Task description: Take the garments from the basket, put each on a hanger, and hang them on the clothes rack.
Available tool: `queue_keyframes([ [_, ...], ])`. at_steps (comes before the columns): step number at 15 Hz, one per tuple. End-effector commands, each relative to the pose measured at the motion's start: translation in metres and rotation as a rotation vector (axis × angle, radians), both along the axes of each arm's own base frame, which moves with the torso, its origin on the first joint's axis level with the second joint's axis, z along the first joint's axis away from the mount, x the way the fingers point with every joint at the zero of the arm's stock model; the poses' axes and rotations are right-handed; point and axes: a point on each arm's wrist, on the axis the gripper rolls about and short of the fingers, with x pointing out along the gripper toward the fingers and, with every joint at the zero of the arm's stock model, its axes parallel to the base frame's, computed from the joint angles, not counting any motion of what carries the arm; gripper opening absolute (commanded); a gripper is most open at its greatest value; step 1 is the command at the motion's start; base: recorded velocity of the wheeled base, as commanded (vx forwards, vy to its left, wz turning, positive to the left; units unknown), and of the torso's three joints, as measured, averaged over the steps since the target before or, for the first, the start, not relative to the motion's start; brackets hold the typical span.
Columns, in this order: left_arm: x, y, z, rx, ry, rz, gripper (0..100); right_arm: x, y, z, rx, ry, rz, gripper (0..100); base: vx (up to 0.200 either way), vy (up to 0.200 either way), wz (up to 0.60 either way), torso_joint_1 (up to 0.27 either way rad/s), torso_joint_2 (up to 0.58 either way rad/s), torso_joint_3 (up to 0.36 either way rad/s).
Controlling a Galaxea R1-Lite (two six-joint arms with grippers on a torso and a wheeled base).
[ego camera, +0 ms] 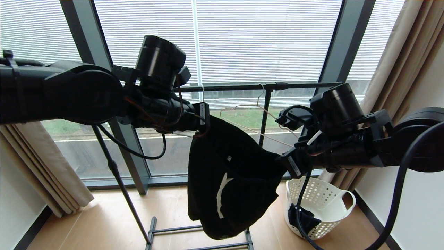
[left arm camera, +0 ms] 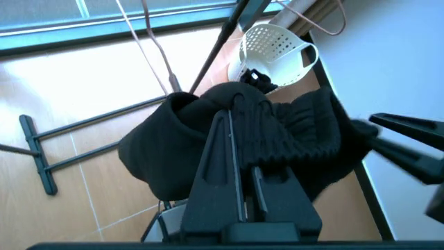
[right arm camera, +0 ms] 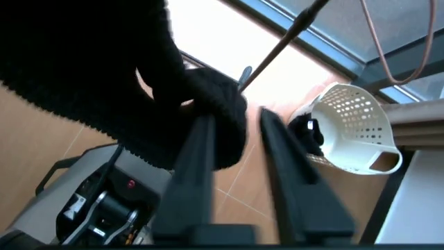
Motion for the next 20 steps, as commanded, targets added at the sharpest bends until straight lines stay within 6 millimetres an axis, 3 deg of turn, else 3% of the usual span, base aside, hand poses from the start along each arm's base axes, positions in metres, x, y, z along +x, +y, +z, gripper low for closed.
queue_keyframes([
  [1, 0.005, -0.007, 0.003, -0.003, -0.021, -0.009, 0, 0.007, 0.004, -0.018, -0.028, 0.045, 0.005, 100, 0.000, 0.000, 0.00, 0.000, 0.00, 0.000],
  [4, 0.008, -0.009, 0.005, -0.008, -0.031, -0.008, 0, 0.011, 0.004, -0.029, -0.028, 0.064, 0.045, 100, 0.000, 0.000, 0.00, 0.000, 0.00, 0.000],
  [7, 0.007, -0.011, 0.005, -0.007, -0.030, -0.013, 0, 0.007, 0.004, -0.033, 0.083, 0.017, 0.120, 100, 0.000, 0.000, 0.00, 0.000, 0.00, 0.000],
  [10, 0.005, -0.013, 0.004, 0.014, -0.040, 0.011, 0, -0.003, -0.026, -0.025, 0.192, -0.076, 0.303, 100, 0.000, 0.000, 0.00, 0.000, 0.00, 0.000],
  [11, 0.005, -0.013, 0.003, 0.016, -0.037, 0.011, 0, -0.008, -0.036, -0.010, 0.273, -0.100, 0.368, 100, 0.000, 0.000, 0.00, 0.000, 0.00, 0.000],
  [13, 0.005, -0.013, 0.003, 0.016, -0.037, 0.009, 0, -0.016, -0.037, 0.008, 0.403, -0.081, 0.368, 100, 0.000, 0.000, 0.00, 0.000, 0.00, 0.000],
  [17, 0.002, -0.017, 0.001, 0.020, -0.031, -0.003, 0, -0.022, -0.003, 0.033, 0.554, -0.033, 0.280, 100, 0.000, 0.000, 0.00, 0.000, 0.00, 0.000],
  [20, 0.000, -0.020, 0.000, 0.022, -0.028, -0.012, 0, -0.026, 0.029, 0.023, 0.514, -0.026, 0.206, 100, 0.000, 0.000, 0.00, 0.000, 0.00, 0.000],
])
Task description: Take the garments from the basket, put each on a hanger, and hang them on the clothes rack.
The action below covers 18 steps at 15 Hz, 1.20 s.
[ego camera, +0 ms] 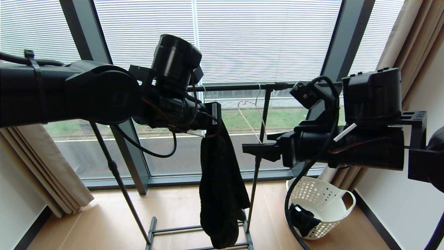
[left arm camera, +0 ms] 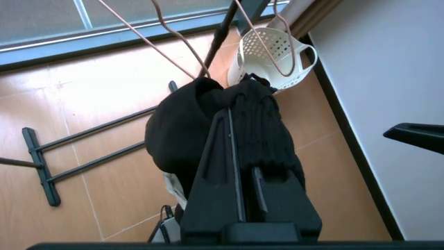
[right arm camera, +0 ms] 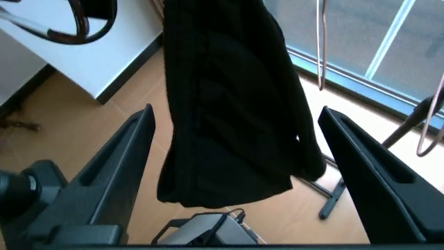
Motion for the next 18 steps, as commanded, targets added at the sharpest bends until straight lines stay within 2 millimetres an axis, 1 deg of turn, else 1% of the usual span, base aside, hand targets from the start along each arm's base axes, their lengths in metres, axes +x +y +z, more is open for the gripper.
queue_keyframes([
  [1, -0.002, -0.001, -0.002, 0.004, 0.006, -0.004, 0, 0.002, 0.030, -0.017, -0.053, 0.019, -0.005, 100, 0.000, 0.000, 0.00, 0.000, 0.00, 0.000],
  [2, -0.002, -0.001, -0.003, 0.008, 0.011, -0.006, 0, 0.010, 0.040, -0.028, -0.079, 0.008, -0.049, 100, 0.000, 0.000, 0.00, 0.000, 0.00, 0.000],
  [3, -0.002, -0.001, -0.003, 0.008, 0.011, -0.006, 0, 0.014, 0.042, -0.032, -0.084, 0.002, -0.066, 100, 0.000, 0.000, 0.00, 0.000, 0.00, 0.000],
  [4, -0.002, -0.001, -0.003, 0.008, 0.011, -0.006, 0, 0.021, 0.048, -0.043, -0.095, -0.005, -0.087, 100, 0.000, 0.000, 0.00, 0.000, 0.00, 0.000],
  [5, -0.002, -0.001, -0.004, 0.009, 0.012, -0.006, 0, 0.024, 0.051, -0.048, -0.101, -0.005, -0.092, 100, 0.000, 0.000, 0.00, 0.000, 0.00, 0.000],
  [7, -0.002, -0.001, -0.004, 0.009, 0.012, -0.006, 0, 0.022, 0.056, -0.051, -0.107, 0.001, -0.076, 100, 0.000, 0.000, 0.00, 0.000, 0.00, 0.000],
  [8, -0.002, -0.002, -0.004, 0.009, 0.012, -0.006, 0, 0.021, 0.057, -0.052, -0.106, 0.002, -0.074, 100, 0.000, 0.000, 0.00, 0.000, 0.00, 0.000],
  [10, -0.001, -0.001, -0.005, 0.011, 0.015, -0.004, 0, 0.019, 0.055, -0.045, -0.088, -0.007, -0.078, 100, 0.000, 0.000, 0.00, 0.000, 0.00, 0.000],
  [13, 0.000, -0.001, -0.007, 0.012, 0.017, -0.003, 0, 0.011, 0.044, -0.021, -0.017, -0.034, -0.095, 100, 0.000, 0.000, 0.00, 0.000, 0.00, 0.000],
  [15, 0.000, -0.001, -0.007, 0.012, 0.017, -0.003, 0, 0.005, 0.037, -0.008, 0.010, -0.057, -0.098, 100, 0.000, 0.000, 0.00, 0.000, 0.00, 0.000],
  [17, 0.000, -0.002, -0.007, 0.013, 0.018, -0.003, 0, 0.003, 0.038, -0.011, 0.003, -0.044, -0.090, 100, 0.000, 0.000, 0.00, 0.000, 0.00, 0.000],
  [18, 0.001, -0.002, -0.007, 0.013, 0.018, -0.003, 0, 0.001, 0.052, -0.025, -0.026, -0.019, -0.060, 100, 0.000, 0.000, 0.00, 0.000, 0.00, 0.000],
])
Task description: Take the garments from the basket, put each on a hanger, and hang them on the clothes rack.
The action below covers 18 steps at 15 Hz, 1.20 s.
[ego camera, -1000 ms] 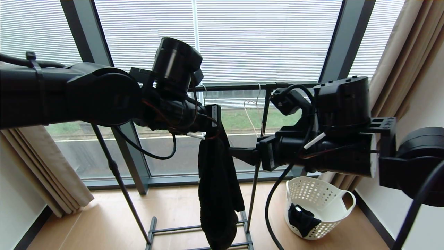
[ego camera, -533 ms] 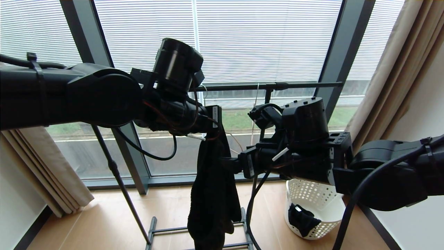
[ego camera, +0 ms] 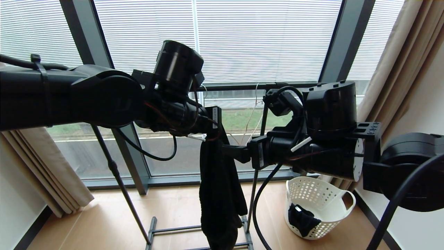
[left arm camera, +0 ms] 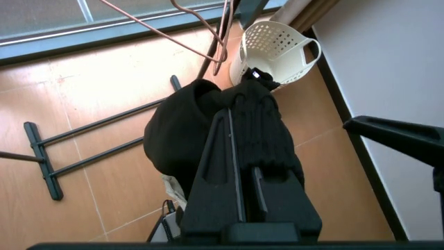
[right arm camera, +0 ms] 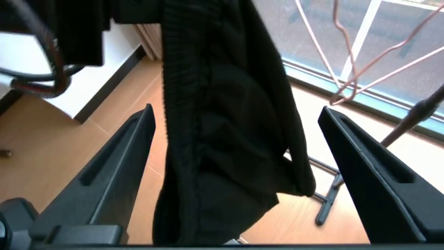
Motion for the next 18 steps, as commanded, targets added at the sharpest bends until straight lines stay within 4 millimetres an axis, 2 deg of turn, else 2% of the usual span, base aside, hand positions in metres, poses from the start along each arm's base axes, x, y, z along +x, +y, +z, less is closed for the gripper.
queue_keyframes([
  [1, 0.000, -0.001, 0.000, 0.000, -0.001, -0.001, 0, 0.000, 0.015, -0.017, -0.035, 0.032, 0.024, 100, 0.000, 0.000, 0.00, 0.000, 0.00, 0.000],
  [5, 0.001, 0.000, -0.001, 0.001, 0.002, 0.002, 0, 0.001, 0.023, -0.029, -0.061, 0.055, 0.037, 100, 0.000, 0.000, 0.00, 0.000, 0.00, 0.000],
  [7, 0.001, 0.000, 0.001, 0.000, -0.003, 0.002, 0, 0.009, 0.025, -0.043, -0.091, 0.082, 0.023, 100, 0.000, 0.000, 0.00, 0.000, 0.00, 0.000],
  [11, 0.001, 0.002, 0.002, -0.001, -0.006, 0.006, 0, 0.029, 0.013, -0.058, -0.150, 0.091, -0.022, 100, 0.000, 0.000, 0.00, 0.000, 0.00, 0.000],
  [18, -0.001, 0.004, 0.007, -0.010, -0.017, 0.006, 0, 0.048, -0.008, -0.080, -0.265, 0.088, -0.041, 100, 0.000, 0.000, 0.00, 0.000, 0.00, 0.000],
])
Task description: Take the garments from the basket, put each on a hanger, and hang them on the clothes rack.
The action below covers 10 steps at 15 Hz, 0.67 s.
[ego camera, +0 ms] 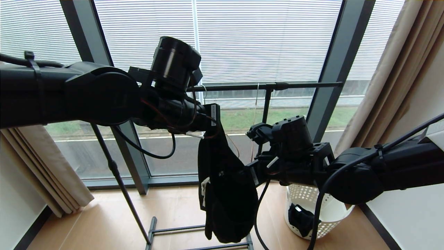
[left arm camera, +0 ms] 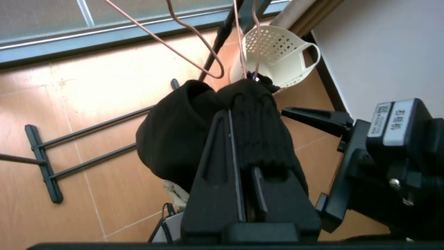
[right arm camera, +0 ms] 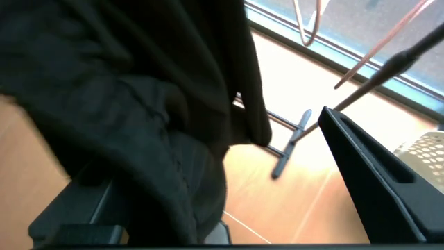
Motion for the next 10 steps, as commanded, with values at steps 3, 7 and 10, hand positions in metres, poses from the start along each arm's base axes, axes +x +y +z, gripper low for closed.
queue_keyframes([
  [3, -0.001, 0.002, 0.001, 0.000, -0.001, 0.003, 0, 0.005, -0.015, -0.012, -0.072, 0.001, 0.006, 100, 0.000, 0.000, 0.00, 0.000, 0.00, 0.000],
  [7, -0.001, 0.001, 0.001, -0.002, 0.000, 0.002, 0, 0.007, -0.023, -0.014, -0.092, -0.007, 0.001, 100, 0.000, 0.000, 0.00, 0.000, 0.00, 0.000],
  [10, 0.001, 0.004, 0.001, -0.001, 0.002, 0.010, 0, 0.005, -0.029, -0.009, -0.096, -0.023, 0.004, 100, 0.000, 0.000, 0.00, 0.000, 0.00, 0.000],
])
